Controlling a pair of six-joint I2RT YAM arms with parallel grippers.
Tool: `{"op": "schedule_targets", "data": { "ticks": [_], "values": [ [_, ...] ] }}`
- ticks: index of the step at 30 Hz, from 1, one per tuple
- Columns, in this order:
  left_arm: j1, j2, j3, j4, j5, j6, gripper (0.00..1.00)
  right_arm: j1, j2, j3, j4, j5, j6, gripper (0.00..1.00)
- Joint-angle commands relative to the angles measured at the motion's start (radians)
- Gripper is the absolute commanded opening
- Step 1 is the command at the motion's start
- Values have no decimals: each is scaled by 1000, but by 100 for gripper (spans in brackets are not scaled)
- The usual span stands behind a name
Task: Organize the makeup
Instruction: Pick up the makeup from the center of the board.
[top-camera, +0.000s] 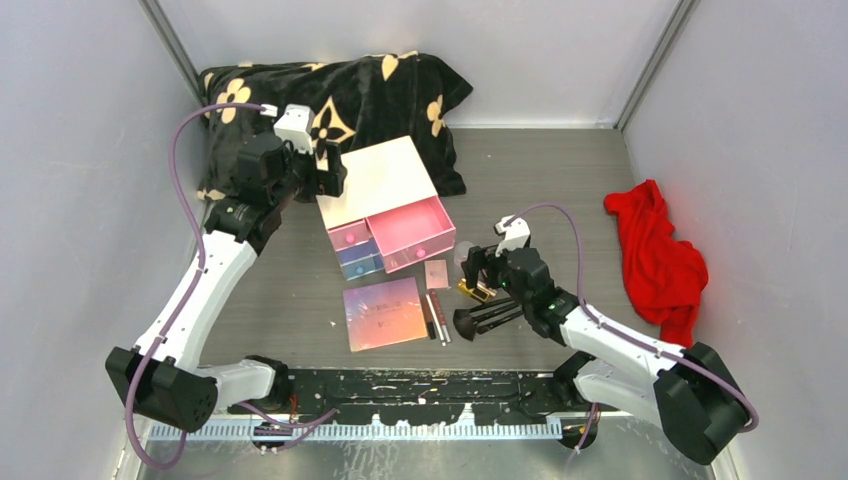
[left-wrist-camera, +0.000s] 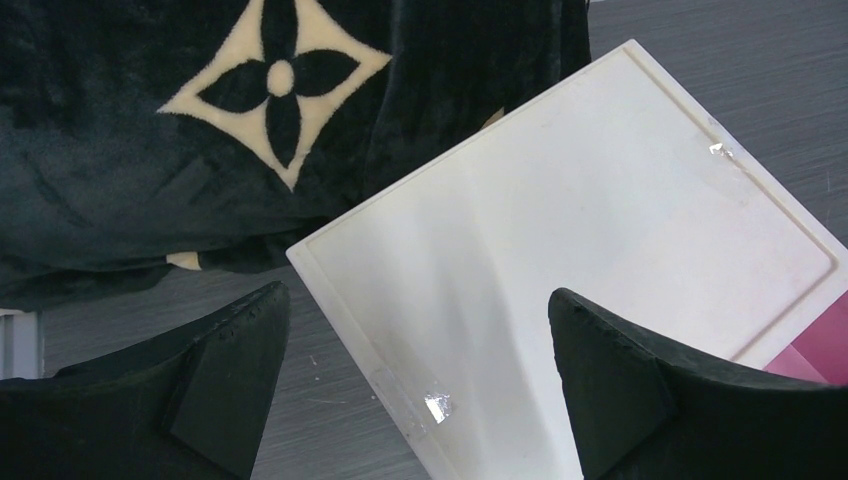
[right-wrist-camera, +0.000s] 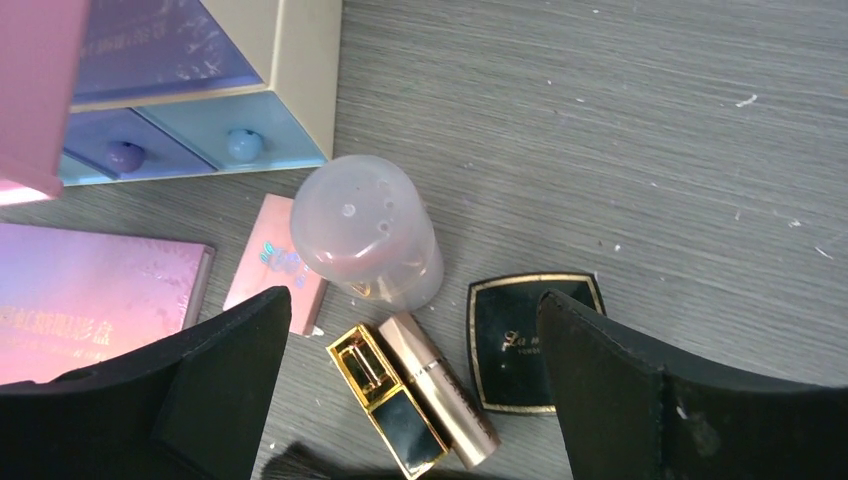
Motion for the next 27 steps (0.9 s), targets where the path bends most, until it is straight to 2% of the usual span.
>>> {"op": "schedule_targets", "data": {
  "ticks": [1, 16, 19, 21, 27],
  "values": [
    [5, -29, -3, 59, -3, -7, 100, 0, 44, -3, 142, -30, -29, 97],
    [5, -32, -5, 53, -10, 16, 100, 0, 277, 57, 346, -67, -30, 97],
    [5, -30, -5, 50, -11, 22, 100, 0, 301, 59, 370, -62, -25, 93],
    [4, -27, -6, 47, -12, 24, 100, 1, 307, 58, 379, -61, -20, 87],
    [4, -29, -11, 46, -11, 25, 100, 0, 304, 69, 353, -46, -32, 44]
  ]
}}
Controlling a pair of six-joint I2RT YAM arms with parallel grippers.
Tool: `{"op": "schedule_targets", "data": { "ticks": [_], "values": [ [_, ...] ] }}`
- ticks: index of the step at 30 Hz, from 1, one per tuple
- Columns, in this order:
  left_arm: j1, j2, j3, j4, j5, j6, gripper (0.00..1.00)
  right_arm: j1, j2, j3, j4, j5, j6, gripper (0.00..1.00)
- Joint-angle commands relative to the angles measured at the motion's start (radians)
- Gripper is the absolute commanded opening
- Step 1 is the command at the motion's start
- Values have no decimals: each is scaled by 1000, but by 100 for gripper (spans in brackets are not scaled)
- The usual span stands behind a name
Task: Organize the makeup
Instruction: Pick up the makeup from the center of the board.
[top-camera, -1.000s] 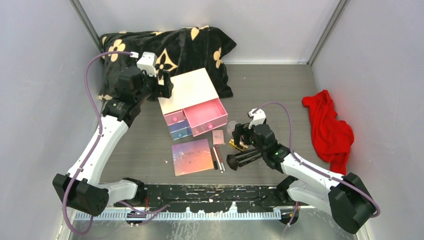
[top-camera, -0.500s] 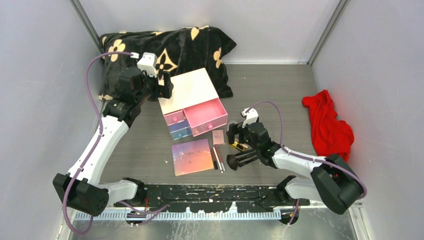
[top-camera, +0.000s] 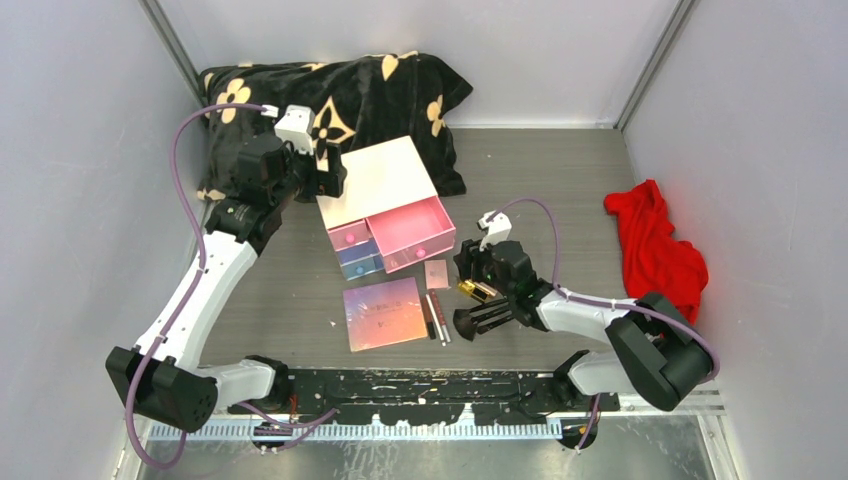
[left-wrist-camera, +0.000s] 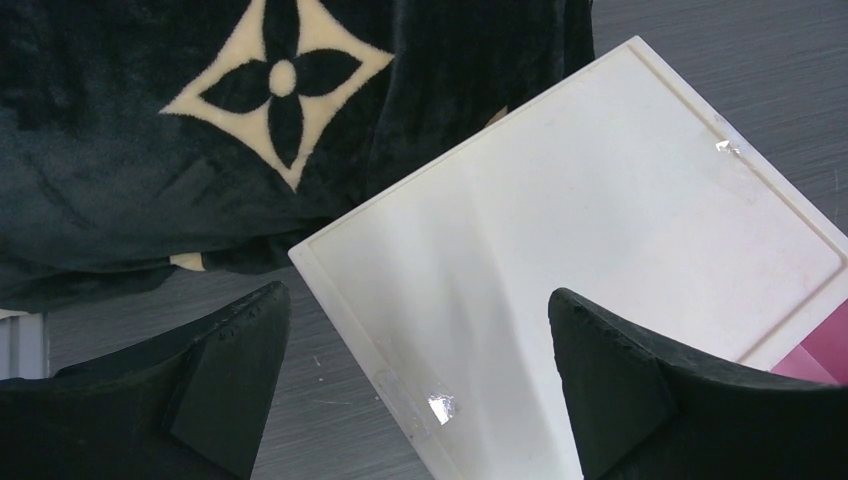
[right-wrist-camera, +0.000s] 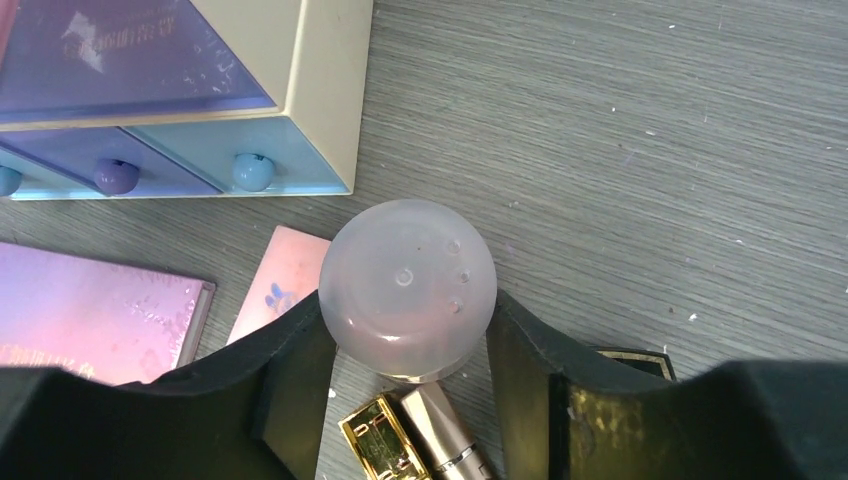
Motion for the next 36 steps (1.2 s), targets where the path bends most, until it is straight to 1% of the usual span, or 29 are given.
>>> {"op": "schedule_targets", "data": {
  "ticks": [1, 2, 3, 6, 12, 16, 19, 22, 25, 30, 32, 33, 36],
  "values": [
    [5, -29, -4, 40, -8, 14, 100, 1, -7, 43, 47, 22, -16, 28],
    [5, -29, -4, 40, -7, 14, 100, 1, -12, 44, 39, 34, -16, 16],
    [5, -30, -5, 38, -8, 14, 100, 1, -15, 45, 35, 42, -17, 10],
    [5, -32, -5, 39, -7, 16, 100, 1, -37, 51, 0, 59, -27, 1],
    [4, -41, -10, 38, -7, 17, 100, 0, -185, 80, -126, 155, -47, 1],
    [5, -46, -18, 39, -5, 13, 100, 1, -250, 174, -280, 164, -88, 1],
    [5, -46, -22, 38, -3, 10, 100, 0, -264, 273, -373, 130, -112, 1],
    [4, -47, -26, 42, -4, 8, 100, 1, -268, 368, -423, 87, -129, 1],
    [5, -49, -29, 45, -2, 5, 100, 1, -262, 465, -455, 81, -146, 1],
    [5, -53, -30, 37, -5, 10, 100, 1, -249, 545, -470, 102, -193, 1],
    [5, -56, -34, 37, -8, 12, 100, 1, -243, 565, -470, 83, -198, 1],
    [5, -59, -37, 36, -12, 14, 100, 0, -235, 577, -478, 36, -197, 1],
    [4, -59, -41, 34, -15, 14, 100, 1, -214, 615, -510, -37, -189, 1]
  ]
}}
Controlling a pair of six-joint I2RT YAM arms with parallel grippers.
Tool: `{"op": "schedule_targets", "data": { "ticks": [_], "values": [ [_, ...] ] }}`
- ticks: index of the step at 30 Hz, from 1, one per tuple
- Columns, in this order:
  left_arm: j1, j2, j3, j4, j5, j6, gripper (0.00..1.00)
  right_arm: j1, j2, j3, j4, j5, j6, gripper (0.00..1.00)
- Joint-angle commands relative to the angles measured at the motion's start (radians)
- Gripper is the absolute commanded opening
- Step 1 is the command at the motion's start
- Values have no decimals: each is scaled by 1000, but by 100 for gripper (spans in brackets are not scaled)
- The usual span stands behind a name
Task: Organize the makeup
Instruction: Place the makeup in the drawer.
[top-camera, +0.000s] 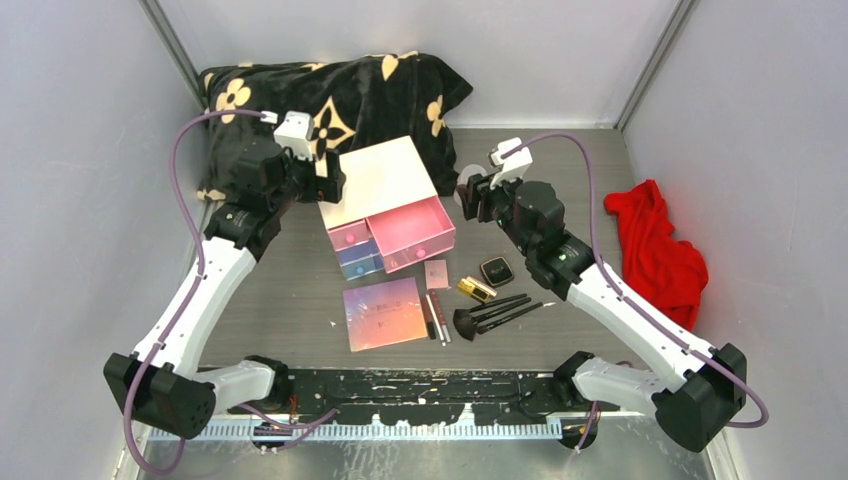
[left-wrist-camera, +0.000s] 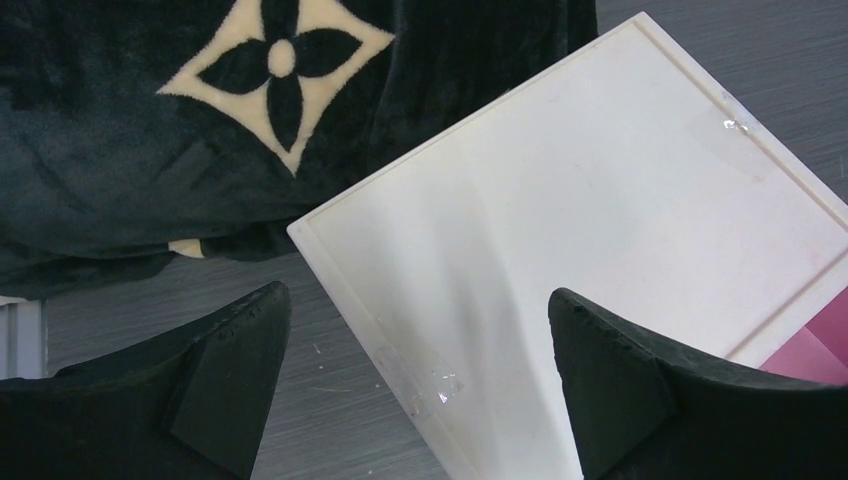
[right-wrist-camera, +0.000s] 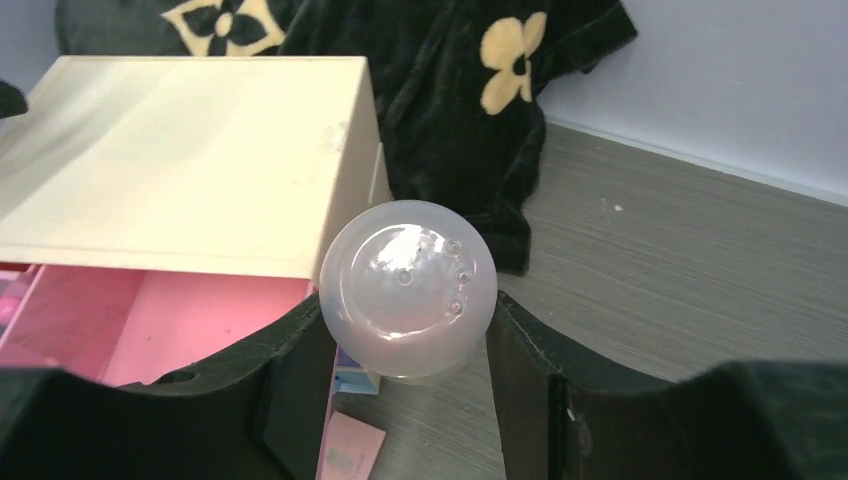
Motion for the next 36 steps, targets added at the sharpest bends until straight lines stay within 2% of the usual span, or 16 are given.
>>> {"op": "schedule_targets", "data": {
  "ticks": [1, 8, 20, 26, 36],
  "values": [
    [4, -31, -3, 35, -14, 14, 100, 2, 22, 88, -33, -113, -19, 1],
    [6, -24, -7, 42, -9, 10, 100, 3, -38, 71, -39, -201, -4, 1],
    [5, -11, -10, 52, 8, -9, 100, 3, -84, 125, -79, -184, -45, 1],
    [5, -5, -13, 52, 1, -6, 100, 4, -44, 187, -107, -325, -28, 1],
    [5, 6, -7, 52, 6, -7, 100, 8, -13, 176, -151, -515, 14, 1]
  ]
}}
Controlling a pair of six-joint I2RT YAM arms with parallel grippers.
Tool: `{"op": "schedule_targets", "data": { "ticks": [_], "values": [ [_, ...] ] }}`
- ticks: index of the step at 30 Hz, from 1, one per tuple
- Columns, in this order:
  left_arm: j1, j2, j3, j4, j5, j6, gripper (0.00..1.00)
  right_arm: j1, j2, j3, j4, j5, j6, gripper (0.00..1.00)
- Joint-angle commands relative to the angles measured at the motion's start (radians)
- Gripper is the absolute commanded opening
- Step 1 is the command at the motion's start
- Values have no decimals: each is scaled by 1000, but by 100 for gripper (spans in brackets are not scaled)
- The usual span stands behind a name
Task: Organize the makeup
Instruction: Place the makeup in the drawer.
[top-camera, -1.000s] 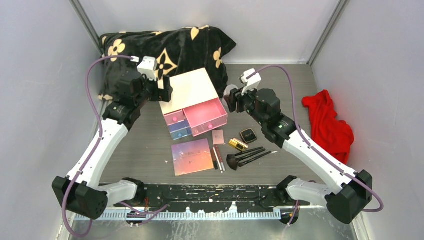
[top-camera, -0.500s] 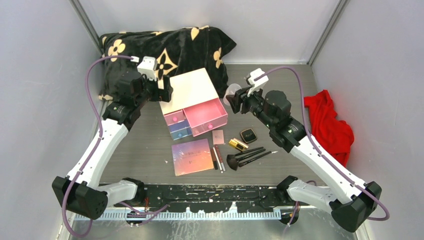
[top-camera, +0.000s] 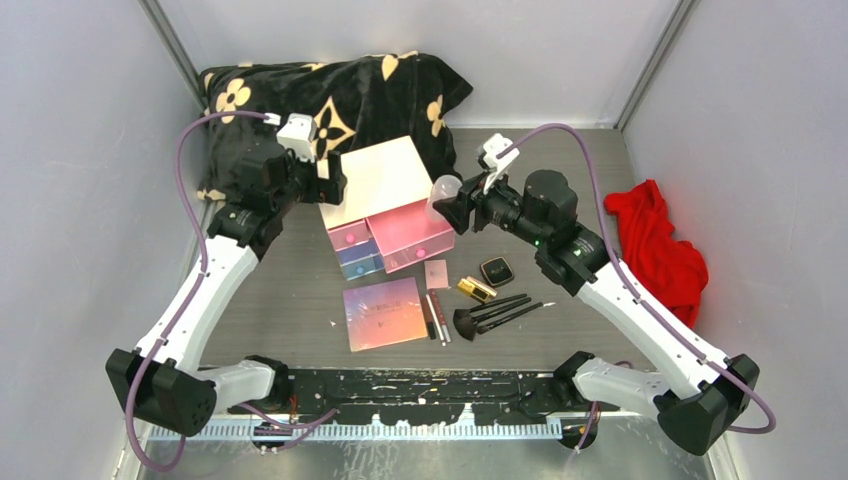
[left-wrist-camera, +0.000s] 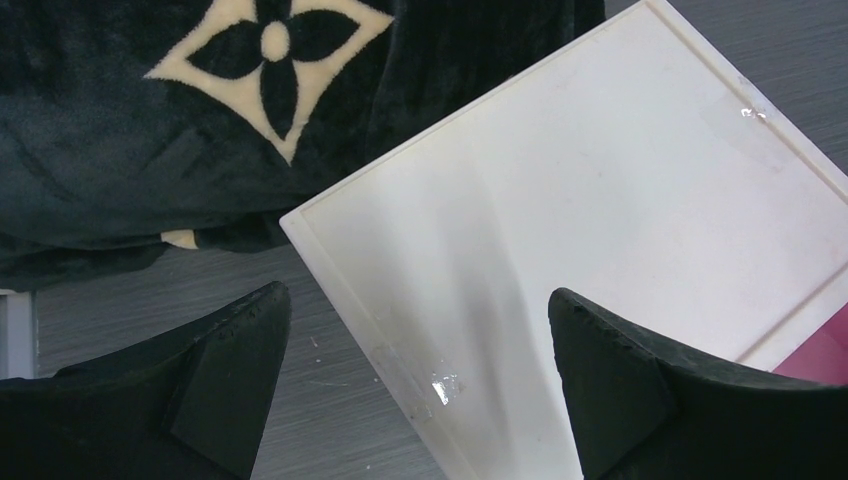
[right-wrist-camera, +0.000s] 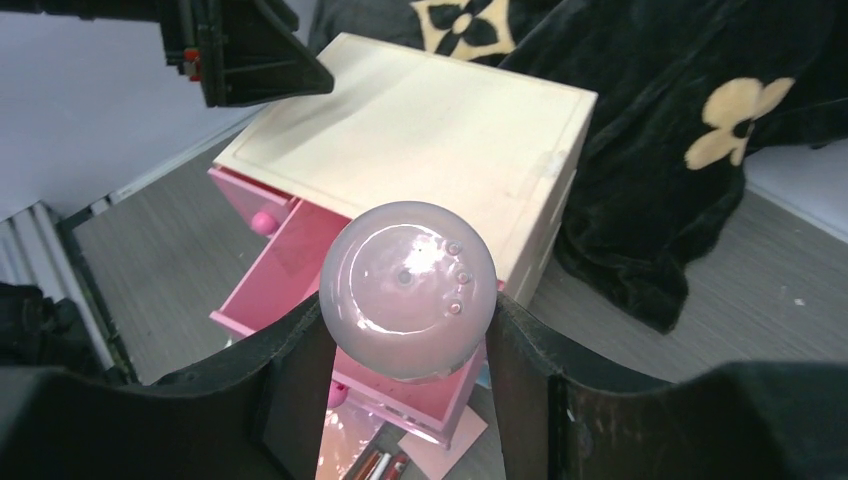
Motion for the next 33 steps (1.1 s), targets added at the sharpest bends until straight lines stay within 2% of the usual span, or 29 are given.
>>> {"op": "schedule_targets", "data": {
  "ticks": [1, 13, 27, 29, 30, 32, 33],
  "values": [
    [5, 0, 6, 51, 4, -3, 100, 9, 12, 21, 6, -111, 34, 2],
    [5, 8, -5, 62, 12, -11, 100, 55, 87, 5, 23, -202, 80, 2],
    [5, 1, -20, 51, -11, 9, 100, 139, 232, -22, 168, -134, 103, 4],
    [5, 1, -21, 48, -16, 16, 100, 142, 242, -13, 164, -135, 98, 14],
    [5, 1, -21, 47, -18, 19, 100, 145, 241, -13, 163, -133, 93, 24],
    [5, 1, -23, 45, -22, 23, 100, 150, 224, -23, 167, -98, 82, 56],
    [5, 3, -23, 45, -20, 24, 100, 152, 214, -28, 168, -81, 74, 60]
  ]
}}
